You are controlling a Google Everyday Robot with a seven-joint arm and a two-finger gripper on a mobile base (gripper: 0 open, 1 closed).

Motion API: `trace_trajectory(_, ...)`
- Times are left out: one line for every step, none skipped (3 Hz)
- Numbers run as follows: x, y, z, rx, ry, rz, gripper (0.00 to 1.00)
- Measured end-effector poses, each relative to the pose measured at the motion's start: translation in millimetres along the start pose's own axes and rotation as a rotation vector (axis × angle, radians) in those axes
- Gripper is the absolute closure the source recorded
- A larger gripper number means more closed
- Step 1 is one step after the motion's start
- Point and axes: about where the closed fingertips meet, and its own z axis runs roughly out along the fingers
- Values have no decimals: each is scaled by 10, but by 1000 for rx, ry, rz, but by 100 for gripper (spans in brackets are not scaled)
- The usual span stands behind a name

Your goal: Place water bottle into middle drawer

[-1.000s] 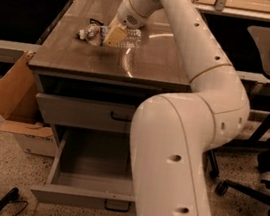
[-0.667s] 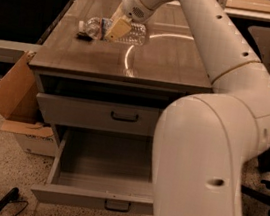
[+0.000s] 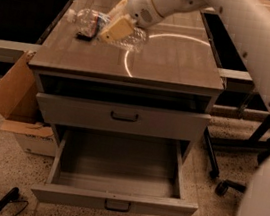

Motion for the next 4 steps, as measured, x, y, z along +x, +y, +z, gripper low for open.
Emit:
trace_trajectory(225,255,198,-59,28,26,100)
trace_trajectory(238,260,212,-67,29,28,100)
trace_trajectory(319,517,110,-87,65,41,100)
trace_trajectory(415,944,-72,-84,116,74,100)
